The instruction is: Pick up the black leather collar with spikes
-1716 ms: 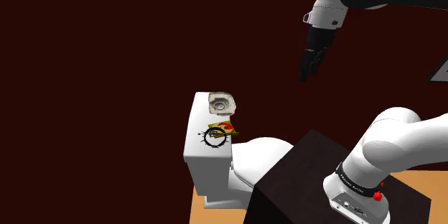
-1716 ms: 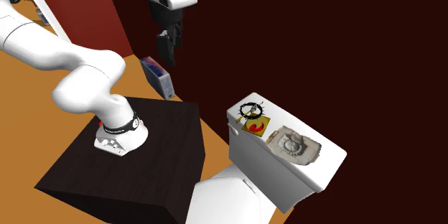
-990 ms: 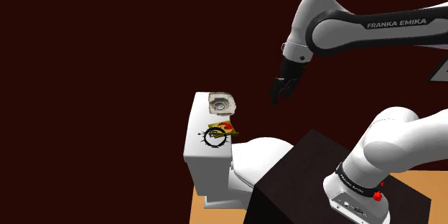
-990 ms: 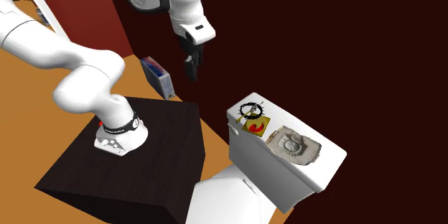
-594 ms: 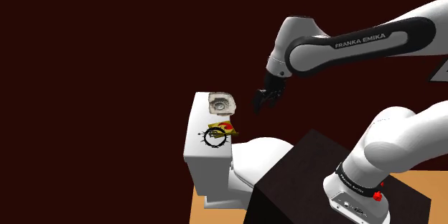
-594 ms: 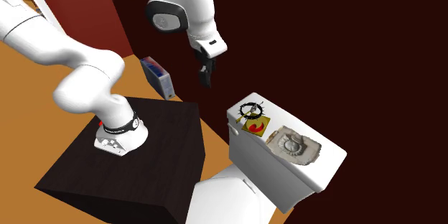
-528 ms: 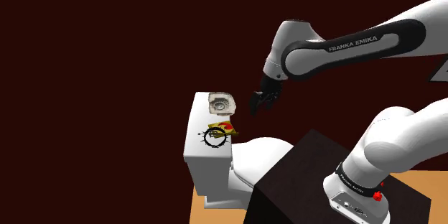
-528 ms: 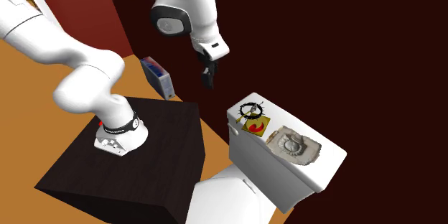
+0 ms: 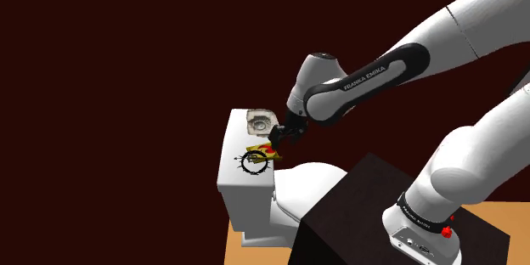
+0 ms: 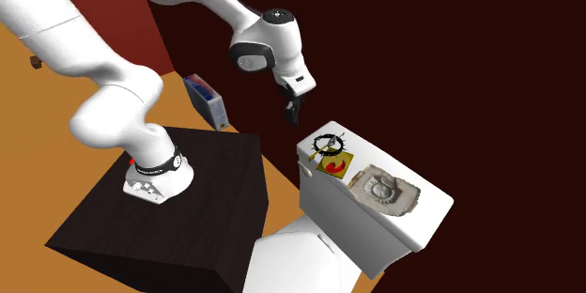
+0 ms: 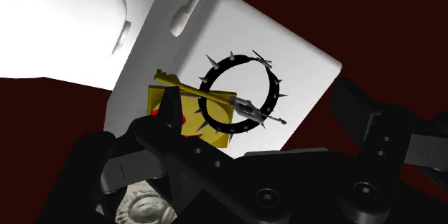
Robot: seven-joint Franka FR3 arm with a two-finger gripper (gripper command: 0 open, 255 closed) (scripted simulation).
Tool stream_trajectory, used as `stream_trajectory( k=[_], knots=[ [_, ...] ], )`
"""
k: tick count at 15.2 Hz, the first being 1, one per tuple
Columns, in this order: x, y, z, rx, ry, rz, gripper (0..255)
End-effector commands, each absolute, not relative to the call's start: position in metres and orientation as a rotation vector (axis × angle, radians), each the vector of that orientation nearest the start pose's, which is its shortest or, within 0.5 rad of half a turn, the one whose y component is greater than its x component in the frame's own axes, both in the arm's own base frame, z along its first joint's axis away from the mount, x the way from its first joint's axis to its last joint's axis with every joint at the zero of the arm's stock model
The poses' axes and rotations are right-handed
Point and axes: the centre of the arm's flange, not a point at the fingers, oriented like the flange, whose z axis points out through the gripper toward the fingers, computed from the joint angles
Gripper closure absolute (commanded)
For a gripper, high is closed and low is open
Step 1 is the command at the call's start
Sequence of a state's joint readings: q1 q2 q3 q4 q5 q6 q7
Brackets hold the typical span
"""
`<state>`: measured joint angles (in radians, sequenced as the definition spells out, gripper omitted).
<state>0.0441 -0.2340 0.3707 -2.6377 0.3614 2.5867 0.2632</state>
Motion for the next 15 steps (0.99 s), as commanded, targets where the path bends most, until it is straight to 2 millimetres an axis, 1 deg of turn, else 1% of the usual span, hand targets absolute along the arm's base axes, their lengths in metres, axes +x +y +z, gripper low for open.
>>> stream_trajectory(
  k=[1,7,13,15],
  knots=[
    [0.413,0.174,0.316,-2.933,0.238,-0.212,0],
    [0.454,0.206,0.262,-2.899,0.316,-0.284,0],
    [0.500,0.237,0.212,-2.862,0.392,-0.354,0],
    [0.502,0.239,0.203,-2.860,0.397,-0.358,0]
  ],
)
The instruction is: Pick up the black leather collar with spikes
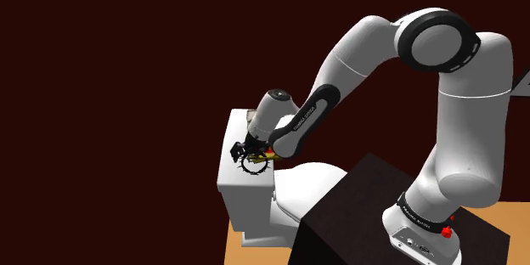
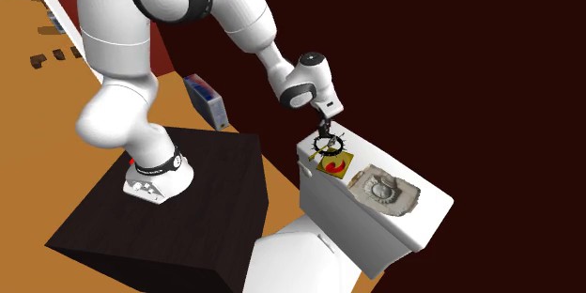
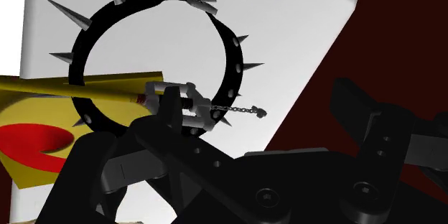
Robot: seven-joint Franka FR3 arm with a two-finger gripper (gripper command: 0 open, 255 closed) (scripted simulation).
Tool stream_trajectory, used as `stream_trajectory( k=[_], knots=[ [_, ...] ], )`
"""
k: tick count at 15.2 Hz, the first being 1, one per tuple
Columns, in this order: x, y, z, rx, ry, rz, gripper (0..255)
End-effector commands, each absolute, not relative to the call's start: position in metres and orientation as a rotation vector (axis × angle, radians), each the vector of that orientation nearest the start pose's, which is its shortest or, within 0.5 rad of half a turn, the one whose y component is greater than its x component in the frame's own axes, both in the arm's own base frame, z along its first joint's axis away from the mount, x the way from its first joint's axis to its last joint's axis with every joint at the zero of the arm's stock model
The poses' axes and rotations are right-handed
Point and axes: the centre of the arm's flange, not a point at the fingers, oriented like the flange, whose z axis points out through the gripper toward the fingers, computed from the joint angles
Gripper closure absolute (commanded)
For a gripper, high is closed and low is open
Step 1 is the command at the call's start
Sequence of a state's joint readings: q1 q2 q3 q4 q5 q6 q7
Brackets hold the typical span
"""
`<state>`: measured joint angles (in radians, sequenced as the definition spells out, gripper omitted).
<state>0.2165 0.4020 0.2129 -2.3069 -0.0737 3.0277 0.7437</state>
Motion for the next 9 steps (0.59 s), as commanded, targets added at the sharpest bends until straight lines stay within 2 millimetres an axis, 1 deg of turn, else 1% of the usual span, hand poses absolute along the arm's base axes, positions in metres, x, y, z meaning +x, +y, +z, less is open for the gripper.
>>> stream_trajectory(
  k=[1,5,6,8,9],
  knots=[
    [0.502,0.239,0.198,-2.860,0.397,-0.358,0],
    [0.502,0.239,0.177,-2.860,0.397,-0.358,0],
    [0.502,0.239,0.169,-2.860,0.397,-0.358,0],
    [0.502,0.239,0.169,-2.860,0.397,-0.358,0],
    [0.502,0.239,0.169,-2.860,0.397,-0.358,255]
  ],
)
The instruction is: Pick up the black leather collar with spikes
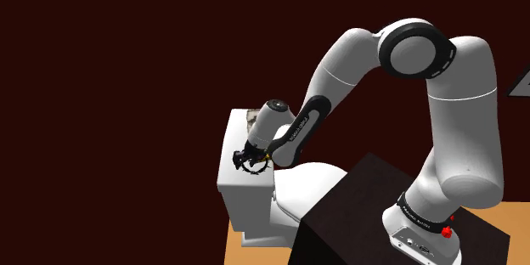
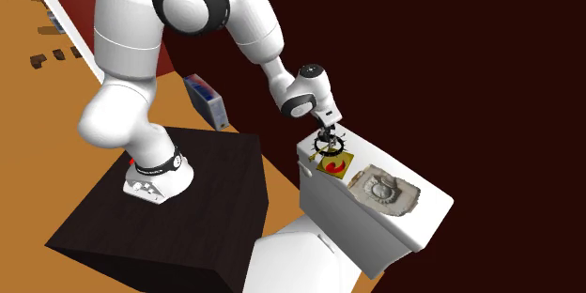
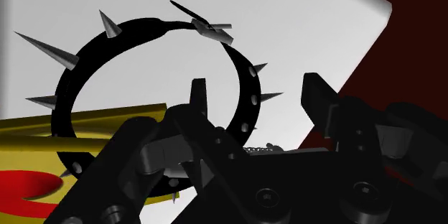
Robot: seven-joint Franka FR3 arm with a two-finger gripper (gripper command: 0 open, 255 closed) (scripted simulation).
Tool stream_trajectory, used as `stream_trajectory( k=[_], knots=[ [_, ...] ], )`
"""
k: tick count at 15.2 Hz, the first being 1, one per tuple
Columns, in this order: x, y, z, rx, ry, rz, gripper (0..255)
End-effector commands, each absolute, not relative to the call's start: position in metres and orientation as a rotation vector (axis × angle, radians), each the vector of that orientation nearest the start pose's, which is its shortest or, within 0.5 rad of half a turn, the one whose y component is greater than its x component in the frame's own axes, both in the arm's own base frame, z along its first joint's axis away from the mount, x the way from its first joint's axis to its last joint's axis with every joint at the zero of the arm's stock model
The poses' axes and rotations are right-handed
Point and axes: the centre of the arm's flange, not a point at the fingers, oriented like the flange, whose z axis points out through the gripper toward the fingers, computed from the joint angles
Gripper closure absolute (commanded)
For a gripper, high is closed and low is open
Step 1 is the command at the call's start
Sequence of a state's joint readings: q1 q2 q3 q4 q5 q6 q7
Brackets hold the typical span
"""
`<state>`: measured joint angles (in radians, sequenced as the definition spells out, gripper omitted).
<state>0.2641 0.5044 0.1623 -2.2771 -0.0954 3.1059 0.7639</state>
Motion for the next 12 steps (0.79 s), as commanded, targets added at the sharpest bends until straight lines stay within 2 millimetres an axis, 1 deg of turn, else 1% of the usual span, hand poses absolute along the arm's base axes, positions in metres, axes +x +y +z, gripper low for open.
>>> stream_trajectory(
  k=[1,9,12],
  knots=[
    [0.502,0.239,0.170,-2.860,0.397,-0.358,255],
    [0.502,0.239,0.169,-2.860,0.397,-0.358,255],
    [0.502,0.239,0.185,-2.860,0.397,-0.358,255]
  ],
)
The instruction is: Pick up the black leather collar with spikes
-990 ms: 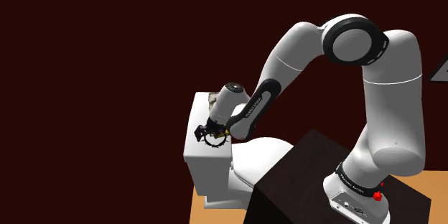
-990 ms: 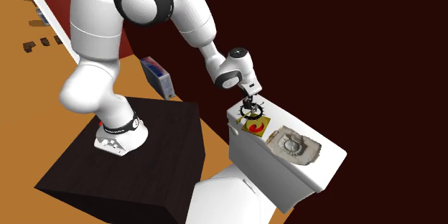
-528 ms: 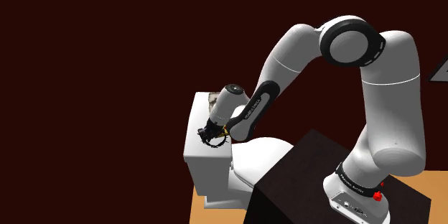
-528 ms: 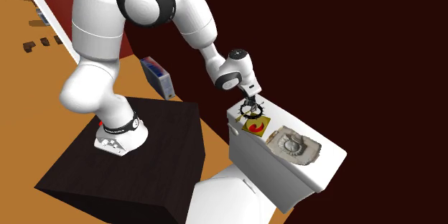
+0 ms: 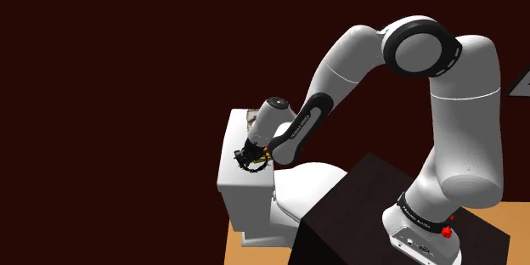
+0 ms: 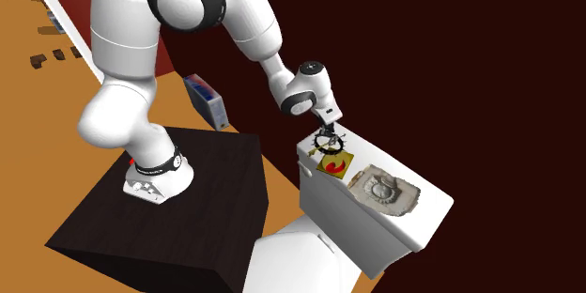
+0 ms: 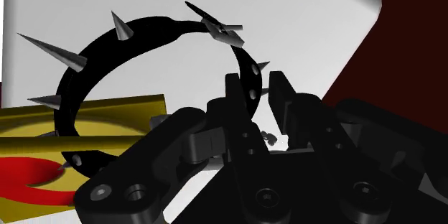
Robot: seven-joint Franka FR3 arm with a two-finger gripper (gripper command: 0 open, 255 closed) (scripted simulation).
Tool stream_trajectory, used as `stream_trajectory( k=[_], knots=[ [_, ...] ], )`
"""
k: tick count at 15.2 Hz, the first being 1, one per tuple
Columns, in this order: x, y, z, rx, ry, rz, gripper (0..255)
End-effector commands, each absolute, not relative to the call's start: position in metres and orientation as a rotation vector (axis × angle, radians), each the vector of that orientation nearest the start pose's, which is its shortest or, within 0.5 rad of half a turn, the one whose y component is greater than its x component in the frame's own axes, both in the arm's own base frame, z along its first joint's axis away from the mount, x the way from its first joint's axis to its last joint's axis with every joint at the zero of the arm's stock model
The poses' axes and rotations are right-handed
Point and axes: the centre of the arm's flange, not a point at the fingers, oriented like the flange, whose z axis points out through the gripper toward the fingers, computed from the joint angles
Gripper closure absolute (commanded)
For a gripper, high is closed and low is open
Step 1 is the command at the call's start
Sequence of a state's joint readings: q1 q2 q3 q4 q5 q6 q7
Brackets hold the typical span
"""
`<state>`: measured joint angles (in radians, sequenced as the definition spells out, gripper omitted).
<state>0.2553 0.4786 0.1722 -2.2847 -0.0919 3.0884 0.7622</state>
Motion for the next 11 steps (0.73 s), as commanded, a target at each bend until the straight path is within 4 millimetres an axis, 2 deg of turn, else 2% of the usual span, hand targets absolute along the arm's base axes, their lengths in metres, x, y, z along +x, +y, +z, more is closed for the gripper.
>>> stream_trajectory(
  k=[1,11],
  knots=[
    [0.502,0.239,0.190,-2.860,0.397,-0.358,255],
    [0.502,0.239,0.243,-2.860,0.397,-0.358,255]
  ],
)
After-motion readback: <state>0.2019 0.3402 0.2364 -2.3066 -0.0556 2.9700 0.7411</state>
